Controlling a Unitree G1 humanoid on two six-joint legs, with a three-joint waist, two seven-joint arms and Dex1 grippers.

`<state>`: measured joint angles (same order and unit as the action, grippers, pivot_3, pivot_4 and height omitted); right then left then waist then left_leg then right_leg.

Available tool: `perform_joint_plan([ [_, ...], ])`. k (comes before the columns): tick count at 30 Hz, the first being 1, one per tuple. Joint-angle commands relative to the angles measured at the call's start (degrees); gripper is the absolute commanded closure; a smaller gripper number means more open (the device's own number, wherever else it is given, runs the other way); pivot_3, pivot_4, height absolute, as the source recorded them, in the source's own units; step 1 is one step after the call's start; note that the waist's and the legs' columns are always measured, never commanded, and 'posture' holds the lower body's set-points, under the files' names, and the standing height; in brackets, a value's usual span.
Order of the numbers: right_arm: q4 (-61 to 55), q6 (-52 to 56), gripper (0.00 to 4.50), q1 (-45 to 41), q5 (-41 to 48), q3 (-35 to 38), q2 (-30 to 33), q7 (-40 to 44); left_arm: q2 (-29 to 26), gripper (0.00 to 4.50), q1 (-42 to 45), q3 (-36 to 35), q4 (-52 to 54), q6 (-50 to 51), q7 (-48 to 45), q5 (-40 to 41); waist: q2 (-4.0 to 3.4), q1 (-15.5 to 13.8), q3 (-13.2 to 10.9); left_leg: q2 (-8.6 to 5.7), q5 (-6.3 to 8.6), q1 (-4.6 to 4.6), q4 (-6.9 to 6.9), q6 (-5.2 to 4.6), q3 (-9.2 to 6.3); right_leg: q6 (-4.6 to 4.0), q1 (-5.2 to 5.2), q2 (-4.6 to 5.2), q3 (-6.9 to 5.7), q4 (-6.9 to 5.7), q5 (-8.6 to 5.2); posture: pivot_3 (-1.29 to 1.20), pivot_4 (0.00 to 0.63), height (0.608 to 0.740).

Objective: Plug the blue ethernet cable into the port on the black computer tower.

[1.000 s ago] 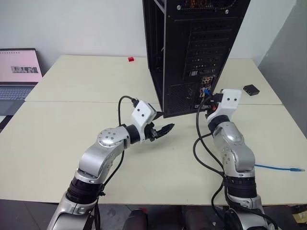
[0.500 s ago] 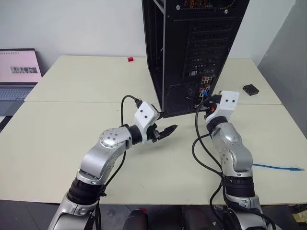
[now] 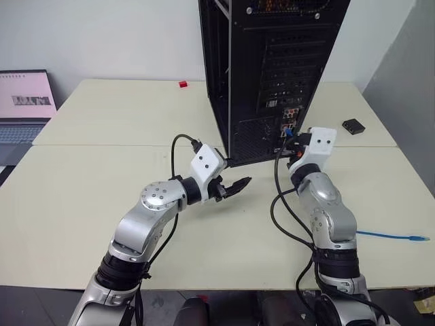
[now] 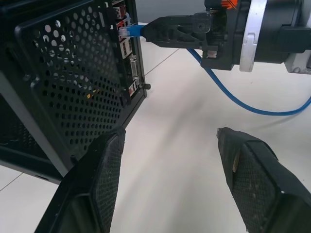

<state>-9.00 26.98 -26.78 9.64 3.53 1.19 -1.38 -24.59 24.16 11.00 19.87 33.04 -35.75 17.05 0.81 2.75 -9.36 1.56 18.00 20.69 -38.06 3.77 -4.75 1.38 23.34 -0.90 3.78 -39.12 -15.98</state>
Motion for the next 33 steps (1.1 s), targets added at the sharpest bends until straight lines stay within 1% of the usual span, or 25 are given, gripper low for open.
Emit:
perform_joint_plan([
  [1, -3.5, 0.3, 4.50, -2.6, -0.8, -1.1, 0.8, 0.5, 0.3, 1.30, 0.1, 0.6, 1.4, -1.7, -0.4, -0.7, -0.01, 0.2, 0.0, 0.00, 0.00, 0.00, 0.00, 0.00, 0.00, 0.00, 0.00, 0.00, 0.01, 0.00, 0.00, 0.00, 0.150, 0.740],
  [7, -4.0, 1.7, 4.50, -3.0, -1.8, -1.8, 1.7, 0.9, 0.2, 1.30, 0.0, 0.7, 1.3, -2.1, -0.7, -1.3, -0.02, 0.3, 0.0, 0.00, 0.00, 0.04, 0.02, 0.00, 0.03, 0.00, 0.05, 0.00, 0.04, 0.03, 0.00, 0.00, 0.150, 0.740],
  [11, -4.3, 2.7, 4.50, -3.2, -1.2, -1.5, 0.9, 0.5, 0.3, 1.30, -0.1, 0.8, 1.2, -2.3, -0.9, -1.7, -0.02, 0.3, 0.0, 0.00, 0.00, 0.03, 0.02, 0.00, 0.02, 0.00, 0.05, 0.00, 0.03, 0.02, 0.00, 0.00, 0.150, 0.740],
  [19, -4.1, 5.7, 4.50, -4.9, 3.6, 2.7, -3.8, -1.1, 0.4, 1.30, -0.1, 0.8, 1.3, -2.1, -1.1, -2.1, -0.04, 0.5, 0.0, 0.01, 0.00, 0.03, 0.04, 0.00, 0.02, 0.00, 0.06, 0.00, 0.04, 0.02, 0.00, 0.00, 0.150, 0.740],
  [27, -1.5, 6.1, 4.50, -7.3, 5.0, 3.7, -3.3, 0.5, 0.5, 1.30, 0.1, 0.8, 1.0, -2.0, -1.0, -2.1, -0.07, 1.0, 0.0, 0.01, 0.00, 0.00, 0.03, -0.01, 0.10, 0.02, 0.08, -0.02, 0.13, 0.00, 0.01, 0.00, 0.150, 0.740],
  [33, -1.1, 10.3, 4.50, -8.4, 5.1, 5.1, -3.0, -1.8, 0.6, 1.30, 0.1, 0.9, 1.2, -1.8, -0.8, -2.2, -0.08, 1.7, 0.0, 0.02, 0.00, -0.01, 0.02, -0.01, 0.12, 0.03, 0.08, -0.02, 0.17, -0.02, 0.02, 0.00, 0.150, 0.740],
])
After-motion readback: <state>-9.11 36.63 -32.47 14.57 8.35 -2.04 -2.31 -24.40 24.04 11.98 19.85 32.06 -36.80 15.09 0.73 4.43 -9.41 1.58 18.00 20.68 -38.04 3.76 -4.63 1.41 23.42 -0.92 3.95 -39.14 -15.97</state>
